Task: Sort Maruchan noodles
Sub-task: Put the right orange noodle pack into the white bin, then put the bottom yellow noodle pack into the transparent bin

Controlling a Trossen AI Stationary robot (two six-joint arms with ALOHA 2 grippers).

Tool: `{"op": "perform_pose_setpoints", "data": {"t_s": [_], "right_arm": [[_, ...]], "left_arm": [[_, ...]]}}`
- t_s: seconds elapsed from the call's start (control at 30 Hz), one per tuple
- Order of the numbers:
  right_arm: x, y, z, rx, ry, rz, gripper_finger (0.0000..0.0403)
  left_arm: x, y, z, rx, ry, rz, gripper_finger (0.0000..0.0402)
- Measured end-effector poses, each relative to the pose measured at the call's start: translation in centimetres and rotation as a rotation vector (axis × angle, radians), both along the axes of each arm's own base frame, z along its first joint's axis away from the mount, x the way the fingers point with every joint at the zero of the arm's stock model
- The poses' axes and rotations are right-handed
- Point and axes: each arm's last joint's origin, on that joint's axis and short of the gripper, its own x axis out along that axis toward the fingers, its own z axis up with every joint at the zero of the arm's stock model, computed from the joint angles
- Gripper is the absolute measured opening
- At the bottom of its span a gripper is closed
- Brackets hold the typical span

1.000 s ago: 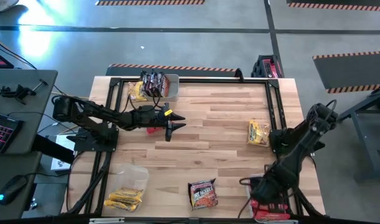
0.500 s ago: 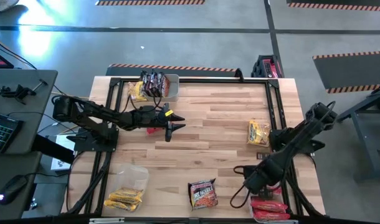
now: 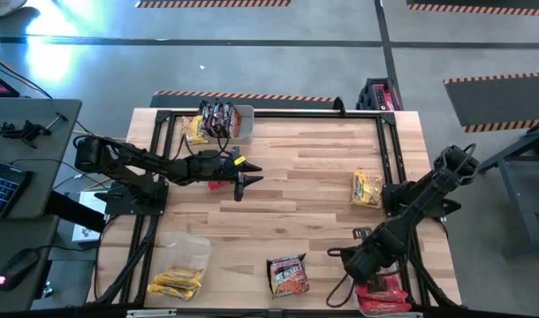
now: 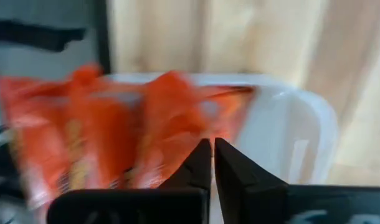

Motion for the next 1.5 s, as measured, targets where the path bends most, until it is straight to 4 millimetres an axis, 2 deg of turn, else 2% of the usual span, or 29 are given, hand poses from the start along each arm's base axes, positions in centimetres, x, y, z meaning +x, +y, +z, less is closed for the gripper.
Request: {"op": "perform_pose_setpoints", "data": {"t_s": [0.13,0.4,0.5,0.7,0.83,0.97,1.07,1.17,1.33,1.5], "right_arm": [[0.4,-1.0,-0.2,-0.071,-0.008,-0.044,0.0001],[0.0,-1.3,-3.6,0.075,0.066,-0.028,0.0000],[0.0,-1.3,-4.0,0.087,0.056,-0.004,0.0000],[0.2,-1.1,-3.0,0.119,0.010,0.092,0.0000],[0.3,-2.4,-1.1,0.050,-0.028,0.059,0.0000],[0.4,-4.1,1.1,-0.065,-0.247,0.027,0.0000],[0.2,-5.8,1.3,-0.143,-0.436,0.011,0.0000],[0.6,-8.0,0.2,-0.162,-0.641,-0.022,0.0000],[1.1,-12.4,-2.7,-0.185,-0.986,-0.085,0.0000],[1.3,-16.4,-3.5,-0.247,-1.338,-0.151,0.0000]], "left_arm": [[0.0,0.0,0.0,0.000,0.000,0.000,0.0135],[0.0,0.0,0.0,-0.003,0.000,0.001,0.0135],[0.0,0.0,0.0,-0.003,0.000,0.000,0.0135],[0.0,0.0,0.0,-0.003,0.000,0.001,0.0135],[0.0,0.1,0.0,-0.013,-0.001,0.005,0.0135],[0.0,0.1,0.0,-0.019,-0.001,0.016,0.0134],[0.0,0.1,-0.1,-0.021,0.012,0.017,0.0128],[-0.3,0.3,-0.1,-0.024,0.035,0.024,0.0118],[-1.2,0.8,0.5,-0.042,0.087,0.043,0.0095],[-2.8,0.8,1.0,-0.033,0.192,0.097,0.0068]]}}
